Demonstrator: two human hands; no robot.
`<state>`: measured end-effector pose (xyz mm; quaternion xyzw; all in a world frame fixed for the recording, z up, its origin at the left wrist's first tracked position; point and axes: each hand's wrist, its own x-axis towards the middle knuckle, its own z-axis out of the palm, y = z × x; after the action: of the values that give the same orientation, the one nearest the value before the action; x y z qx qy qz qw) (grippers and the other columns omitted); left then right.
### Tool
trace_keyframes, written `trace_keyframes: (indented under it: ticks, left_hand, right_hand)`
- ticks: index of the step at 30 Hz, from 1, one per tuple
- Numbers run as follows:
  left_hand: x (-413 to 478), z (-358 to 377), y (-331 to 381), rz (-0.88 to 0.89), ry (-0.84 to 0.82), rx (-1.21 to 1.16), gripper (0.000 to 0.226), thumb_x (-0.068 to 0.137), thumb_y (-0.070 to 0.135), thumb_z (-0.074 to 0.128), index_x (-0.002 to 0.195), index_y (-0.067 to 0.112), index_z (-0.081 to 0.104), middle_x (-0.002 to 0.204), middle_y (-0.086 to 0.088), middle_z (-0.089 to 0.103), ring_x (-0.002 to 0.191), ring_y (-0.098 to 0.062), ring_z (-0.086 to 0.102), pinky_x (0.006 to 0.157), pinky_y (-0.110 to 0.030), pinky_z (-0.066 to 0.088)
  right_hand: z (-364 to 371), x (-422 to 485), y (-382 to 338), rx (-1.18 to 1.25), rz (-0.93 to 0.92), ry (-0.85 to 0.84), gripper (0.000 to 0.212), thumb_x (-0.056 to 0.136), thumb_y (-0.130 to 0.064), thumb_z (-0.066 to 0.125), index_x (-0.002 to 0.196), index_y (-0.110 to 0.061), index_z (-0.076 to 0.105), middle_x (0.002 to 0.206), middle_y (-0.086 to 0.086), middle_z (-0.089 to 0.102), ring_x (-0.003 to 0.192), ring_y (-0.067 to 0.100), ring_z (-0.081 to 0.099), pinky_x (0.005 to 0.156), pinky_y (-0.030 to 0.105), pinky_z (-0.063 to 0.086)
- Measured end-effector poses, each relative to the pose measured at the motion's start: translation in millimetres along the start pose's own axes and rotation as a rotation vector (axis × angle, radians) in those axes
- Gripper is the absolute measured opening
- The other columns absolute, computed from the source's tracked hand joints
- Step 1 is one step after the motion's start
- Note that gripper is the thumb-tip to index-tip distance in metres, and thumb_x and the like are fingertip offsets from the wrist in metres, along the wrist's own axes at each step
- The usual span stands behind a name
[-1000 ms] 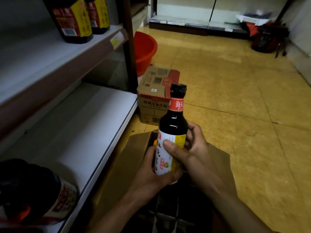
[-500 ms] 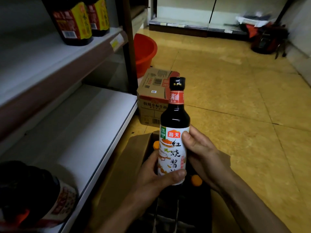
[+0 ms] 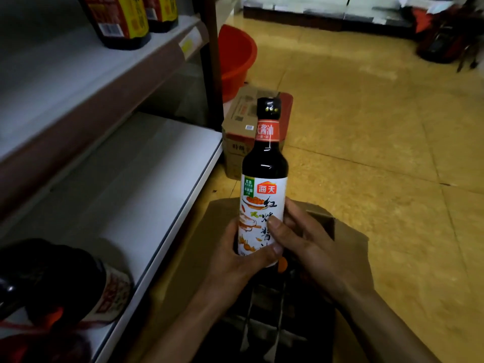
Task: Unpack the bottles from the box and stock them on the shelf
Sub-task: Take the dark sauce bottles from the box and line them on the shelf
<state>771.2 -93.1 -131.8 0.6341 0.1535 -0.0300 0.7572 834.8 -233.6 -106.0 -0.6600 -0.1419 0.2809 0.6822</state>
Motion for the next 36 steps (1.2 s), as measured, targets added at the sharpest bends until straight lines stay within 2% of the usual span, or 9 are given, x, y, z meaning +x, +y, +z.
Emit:
trace_keyframes:
  ticks: [3, 8, 11, 17, 21, 23, 26, 30, 36]
  left_hand:
    - [-13.4, -1.4, 11.4, -0.053, -0.011, -0.003, 0.049, 0.083, 0.004, 0.076, 0.121, 0.030, 0.059, 0.105, 0.016, 0.077, 0.094, -0.002, 0.074, 0.070, -0.013, 0.057]
    - [-48.4, 0.3, 22.9, -0.159, 0.010, 0.009, 0.057, 0.084, 0.006, 0.077, 0.125, 0.037, 0.055, 0.110, 0.023, 0.074, 0.102, 0.004, 0.071, 0.075, -0.011, 0.055]
    - [-74.7, 3.2, 25.8, -0.235, 0.028, -0.006, 0.059, 0.083, 0.003, 0.077, 0.129, 0.032, 0.055, 0.115, 0.018, 0.074, 0.106, 0.000, 0.070, 0.079, -0.014, 0.056]
    - [-143.6, 8.6, 43.9, -0.380, 0.032, -0.015, 0.059, 0.085, -0.002, 0.075, 0.137, 0.016, 0.055, 0.123, 0.000, 0.074, 0.112, -0.014, 0.071, 0.086, -0.028, 0.060]
    - [-189.2, 15.4, 77.7, -0.467, 0.018, -0.035, 0.063, 0.083, 0.005, 0.077, 0.140, 0.015, 0.052, 0.129, -0.006, 0.071, 0.118, -0.022, 0.069, 0.096, -0.039, 0.059]
    - [-212.1, 23.5, 110.9, -0.488, 0.004, -0.048, 0.062, 0.084, 0.004, 0.076, 0.140, 0.015, 0.053, 0.129, -0.006, 0.071, 0.119, -0.023, 0.069, 0.096, -0.039, 0.059]
    - [-240.0, 36.5, 174.0, -0.501, 0.005, -0.046, 0.056, 0.085, 0.001, 0.076, 0.135, 0.019, 0.057, 0.122, -0.002, 0.074, 0.113, -0.018, 0.072, 0.089, -0.032, 0.059]
    - [-265.5, 50.7, 269.4, -0.491, -0.011, -0.041, 0.053, 0.085, 0.000, 0.076, 0.130, 0.022, 0.059, 0.116, -0.001, 0.077, 0.106, -0.017, 0.074, 0.082, -0.028, 0.060]
    - [-287.3, 81.5, 394.8, -0.348, 0.023, 0.028, 0.055, 0.083, 0.009, 0.080, 0.131, 0.023, 0.058, 0.119, -0.002, 0.075, 0.112, -0.021, 0.071, 0.091, -0.031, 0.059]
  right_hand:
    - [7.3, -10.5, -10.0, -0.020, 0.025, 0.049, 0.052, 0.089, -0.033, 0.062, 0.140, -0.028, 0.055, 0.124, -0.009, 0.074, 0.115, 0.010, 0.070, 0.090, 0.023, 0.059]
    - [22.9, -38.4, -22.1, -0.044, 0.091, 0.084, 0.052, 0.091, -0.028, 0.061, 0.142, -0.031, 0.053, 0.128, -0.011, 0.072, 0.120, 0.009, 0.068, 0.095, 0.027, 0.057]
    - [32.0, -61.1, -27.0, -0.050, 0.152, 0.090, 0.055, 0.091, -0.027, 0.061, 0.145, -0.026, 0.051, 0.130, -0.011, 0.071, 0.121, 0.008, 0.067, 0.098, 0.026, 0.056]
    - [58.5, -122.6, -52.2, -0.016, 0.319, 0.069, 0.054, 0.097, -0.017, 0.057, 0.150, -0.017, 0.046, 0.136, 0.002, 0.068, 0.126, 0.018, 0.065, 0.102, 0.037, 0.055]
    - [71.8, -162.0, -90.9, 0.010, 0.401, 0.061, 0.052, 0.096, -0.022, 0.060, 0.147, -0.021, 0.050, 0.134, -0.002, 0.069, 0.124, 0.014, 0.066, 0.101, 0.037, 0.056]
    - [76.0, -178.8, -123.9, 0.008, 0.423, 0.043, 0.051, 0.097, -0.023, 0.061, 0.146, -0.024, 0.051, 0.135, -0.002, 0.069, 0.125, 0.016, 0.065, 0.104, 0.042, 0.054]
    - [79.8, -199.4, -183.3, 0.000, 0.433, 0.030, 0.050, 0.097, -0.030, 0.064, 0.145, -0.030, 0.052, 0.136, -0.004, 0.068, 0.126, 0.017, 0.064, 0.105, 0.049, 0.052]
    - [79.9, -218.5, -271.5, 0.018, 0.404, 0.020, 0.052, 0.097, -0.038, 0.063, 0.147, -0.034, 0.051, 0.142, -0.007, 0.063, 0.132, 0.013, 0.060, 0.108, 0.045, 0.051]
    - [73.1, -229.3, -404.6, 0.000, 0.272, -0.038, 0.044, 0.100, -0.018, 0.055, 0.144, -0.018, 0.053, 0.135, -0.001, 0.069, 0.126, 0.016, 0.065, 0.103, 0.035, 0.054]
